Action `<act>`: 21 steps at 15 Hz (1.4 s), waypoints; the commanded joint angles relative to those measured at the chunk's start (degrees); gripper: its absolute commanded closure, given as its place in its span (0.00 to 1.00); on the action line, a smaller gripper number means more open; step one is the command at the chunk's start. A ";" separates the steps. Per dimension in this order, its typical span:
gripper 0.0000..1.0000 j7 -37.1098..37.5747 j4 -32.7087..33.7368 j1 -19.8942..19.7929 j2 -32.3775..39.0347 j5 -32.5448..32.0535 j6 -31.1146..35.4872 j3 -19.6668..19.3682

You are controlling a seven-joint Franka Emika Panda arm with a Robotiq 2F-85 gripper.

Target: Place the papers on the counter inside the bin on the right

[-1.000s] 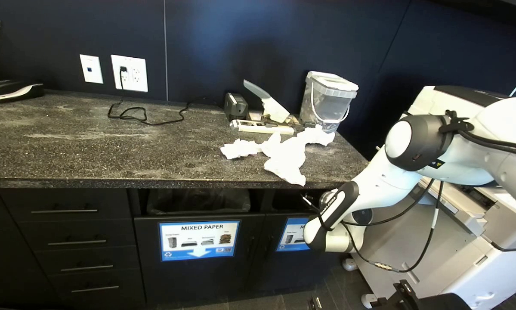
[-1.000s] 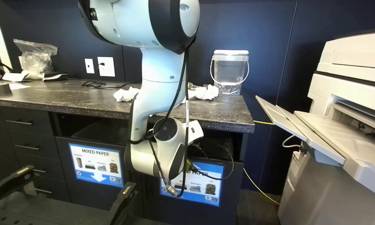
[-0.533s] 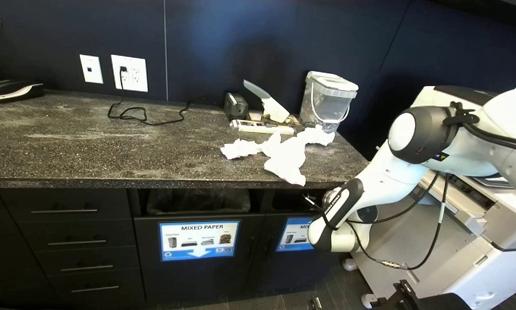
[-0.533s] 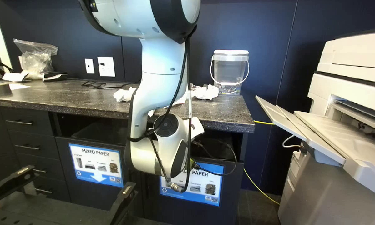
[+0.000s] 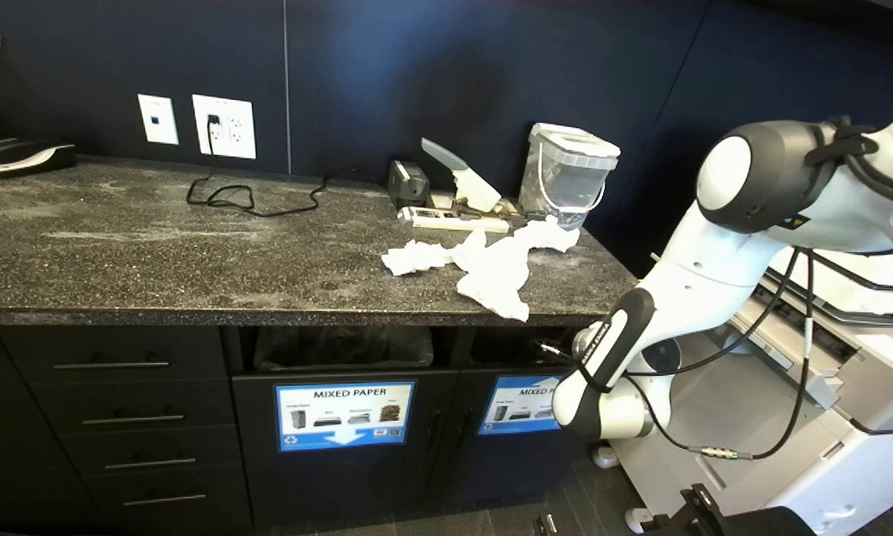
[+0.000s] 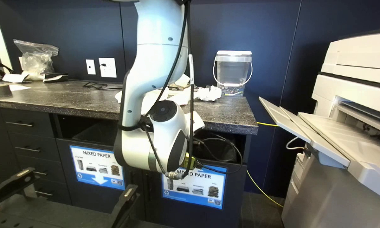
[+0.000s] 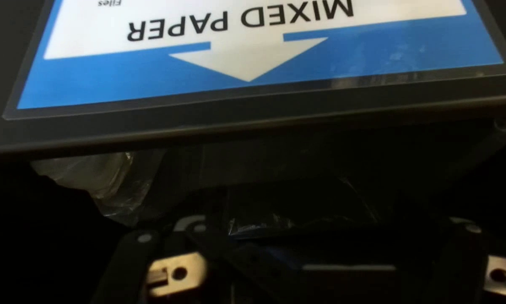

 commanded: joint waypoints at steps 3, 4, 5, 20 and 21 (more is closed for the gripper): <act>0.00 -3.46 -14.49 1.69 -17.22 -3.12 -14.20 -0.83; 0.00 -4.42 -16.03 1.65 -20.50 -4.34 -18.15 -0.50; 0.00 -5.21 -17.36 0.83 -23.55 -6.64 -21.56 0.41; 0.00 -18.33 -22.65 -32.17 -49.01 -16.00 -51.72 44.35; 0.00 -19.49 -21.95 -34.20 -48.09 -15.75 -52.15 47.04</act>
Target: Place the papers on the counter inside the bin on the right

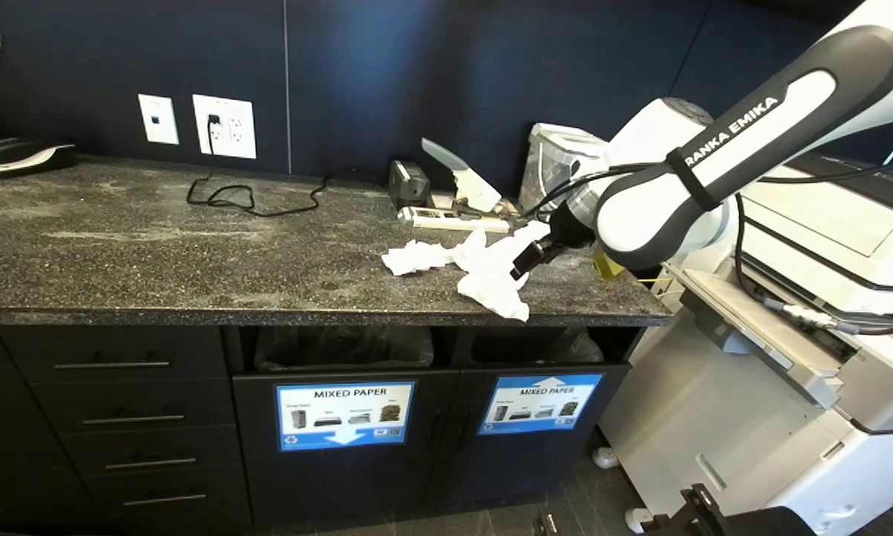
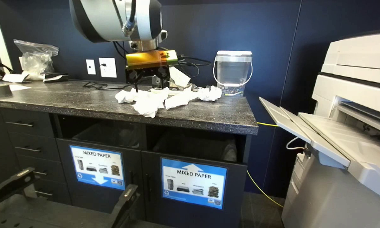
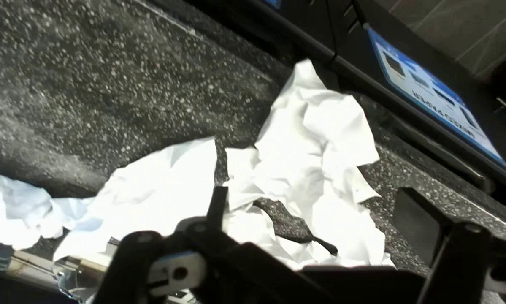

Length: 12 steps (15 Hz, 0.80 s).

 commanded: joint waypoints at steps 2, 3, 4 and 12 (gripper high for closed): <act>0.00 -6.12 1.95 -8.33 2.21 1.59 -2.33 11.04; 0.00 -7.61 2.72 -9.95 3.39 1.52 -3.38 13.14; 0.00 -8.54 3.27 -10.55 4.06 1.14 -4.39 14.13; 0.00 -12.41 9.12 -7.81 7.86 -0.46 -13.85 11.70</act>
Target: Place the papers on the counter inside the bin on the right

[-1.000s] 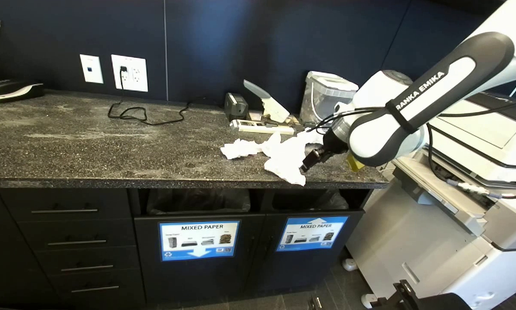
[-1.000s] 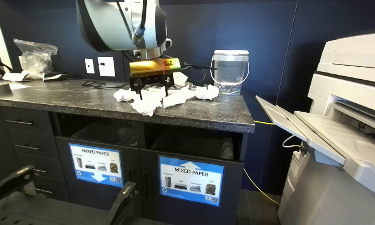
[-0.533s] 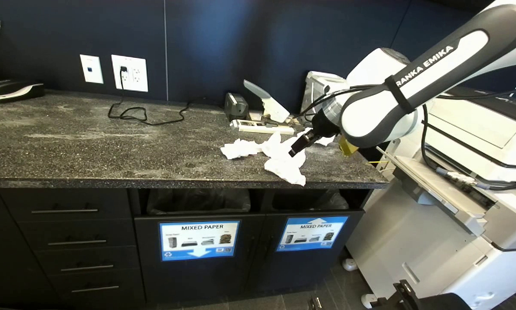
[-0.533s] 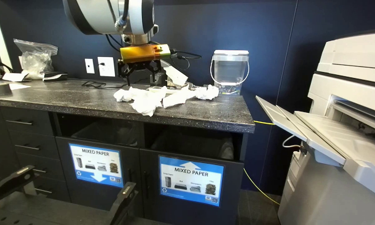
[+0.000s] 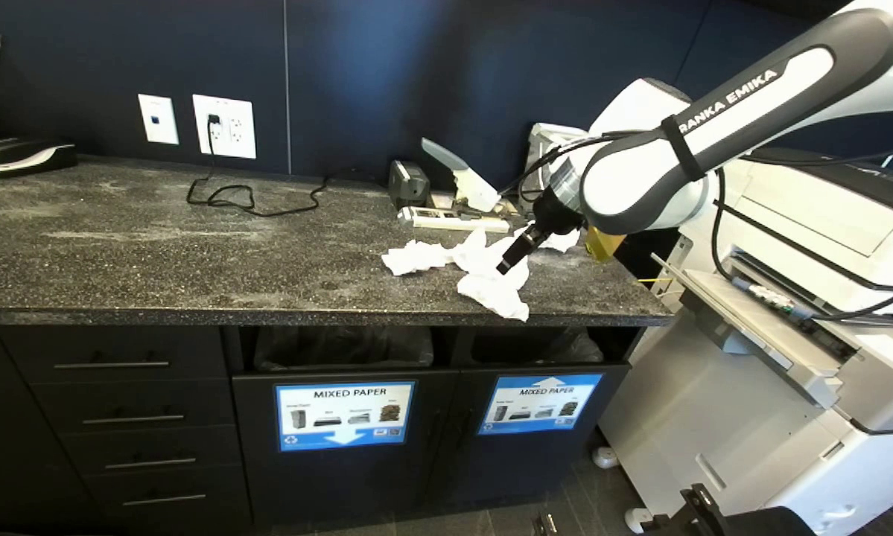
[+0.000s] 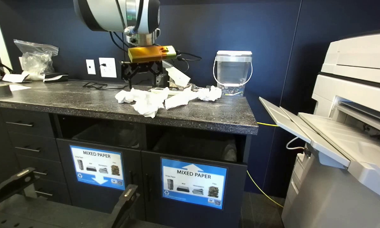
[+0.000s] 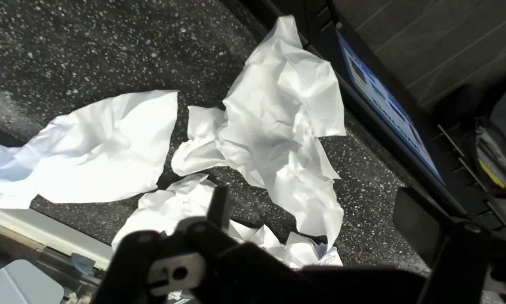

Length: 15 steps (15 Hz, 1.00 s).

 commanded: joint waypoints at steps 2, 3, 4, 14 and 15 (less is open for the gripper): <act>0.00 -5.73 4.74 7.79 0.75 6.67 -5.10 -6.81; 0.00 -5.95 5.77 9.72 1.16 8.09 -6.43 -8.46; 0.00 -7.01 6.74 12.31 1.12 10.22 -7.54 -10.92; 0.00 -3.85 11.78 39.04 1.31 19.47 -10.50 -35.68; 0.00 -2.65 11.78 41.02 1.46 19.06 -10.13 -37.59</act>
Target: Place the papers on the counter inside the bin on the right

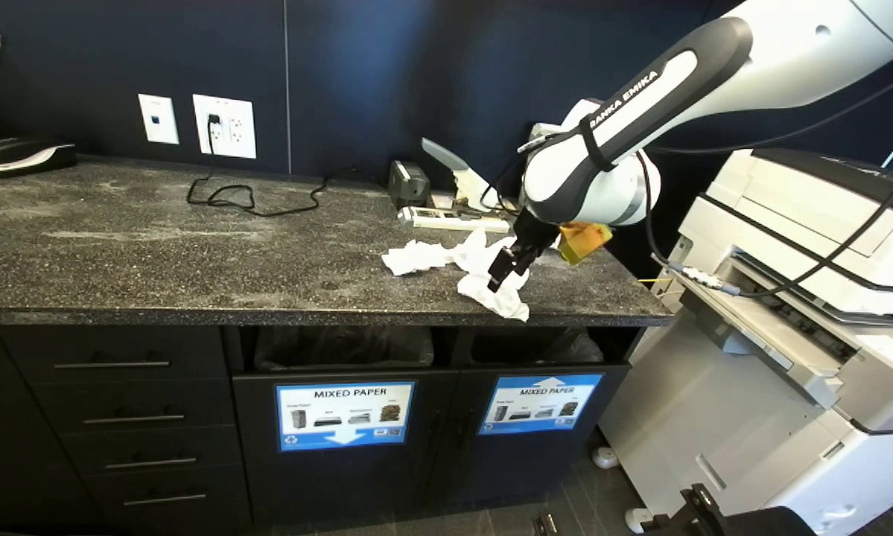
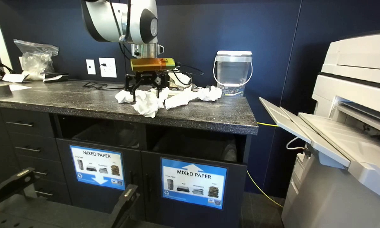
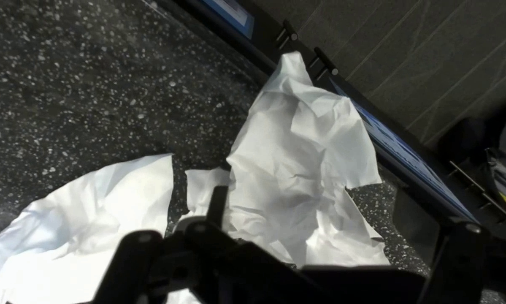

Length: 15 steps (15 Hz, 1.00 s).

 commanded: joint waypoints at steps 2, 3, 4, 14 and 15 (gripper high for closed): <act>0.00 3.64 2.20 8.36 0.36 0.16 -1.39 -8.31; 0.00 4.29 2.28 9.50 0.55 0.01 -1.43 -9.34; 0.00 4.98 2.37 10.47 0.67 -0.08 -1.57 -10.31; 0.00 7.19 3.82 13.01 2.93 1.26 -2.87 -11.50; 0.00 7.32 4.07 13.11 3.21 1.24 -2.98 -11.51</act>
